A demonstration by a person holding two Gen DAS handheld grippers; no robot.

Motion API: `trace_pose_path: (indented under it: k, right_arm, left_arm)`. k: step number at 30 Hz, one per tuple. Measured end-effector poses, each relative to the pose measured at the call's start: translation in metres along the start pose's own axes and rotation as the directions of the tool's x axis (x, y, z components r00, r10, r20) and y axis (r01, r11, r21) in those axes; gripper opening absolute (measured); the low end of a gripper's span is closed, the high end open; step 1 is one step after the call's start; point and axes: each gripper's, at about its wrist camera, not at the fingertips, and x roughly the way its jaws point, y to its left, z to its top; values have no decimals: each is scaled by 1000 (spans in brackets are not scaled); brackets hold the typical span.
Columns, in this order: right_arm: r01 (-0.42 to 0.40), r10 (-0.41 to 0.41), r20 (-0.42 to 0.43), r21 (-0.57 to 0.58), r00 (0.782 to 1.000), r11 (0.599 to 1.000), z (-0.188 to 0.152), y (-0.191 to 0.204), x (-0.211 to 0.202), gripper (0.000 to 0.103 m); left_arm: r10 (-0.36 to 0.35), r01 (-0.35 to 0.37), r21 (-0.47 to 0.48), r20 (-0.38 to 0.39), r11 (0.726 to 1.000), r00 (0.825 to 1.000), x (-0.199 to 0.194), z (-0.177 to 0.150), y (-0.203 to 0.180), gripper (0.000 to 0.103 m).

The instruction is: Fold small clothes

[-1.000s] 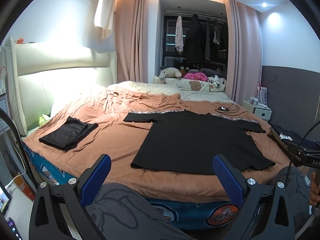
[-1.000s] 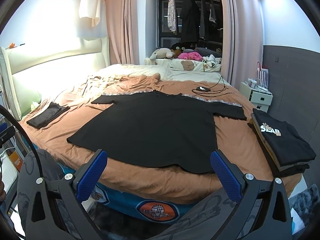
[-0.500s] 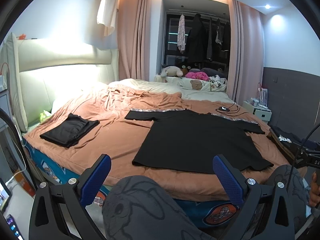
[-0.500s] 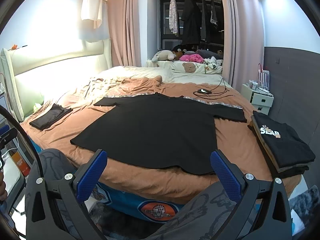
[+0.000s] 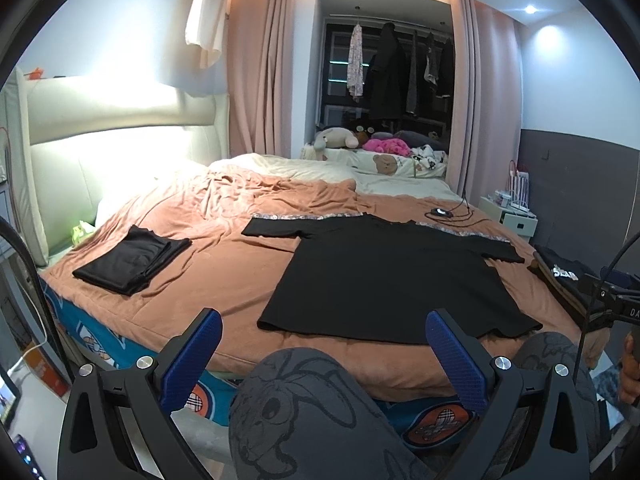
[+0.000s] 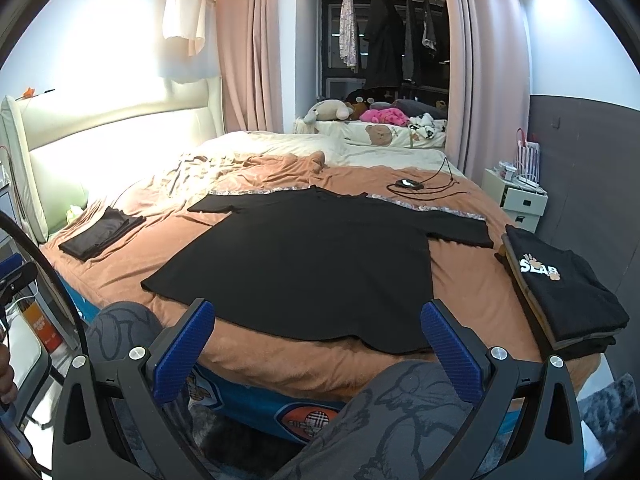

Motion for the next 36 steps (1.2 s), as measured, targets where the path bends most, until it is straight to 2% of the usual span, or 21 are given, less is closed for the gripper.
trace_pose_path:
  k: [9, 18, 21, 27, 36]
  right_arm:
    - [3, -4, -6, -10, 1000, 1000, 3, -1, -3, 103]
    - [-30, 30, 2, 18, 1000, 999, 8, -10, 12, 103]
    - [-45, 45, 6, 23, 999, 999, 14, -13, 23, 103]
    - [-46, 47, -19, 21, 999, 999, 29, -13, 65, 103]
    - [-69, 71, -75, 27, 995, 997, 62, -14, 140, 103]
  left_arm:
    - [-20, 20, -6, -5, 1000, 1000, 1, 2, 1, 102]
    - [9, -8, 20, -42, 1000, 999, 14, 20, -8, 103]
    - [21, -21, 41, -22, 999, 1000, 22, 29, -7, 102]
    - [30, -28, 31, -62, 999, 998, 61, 47, 10, 103]
    - [28, -29, -4, -127, 1000, 991, 147, 74, 46, 102]
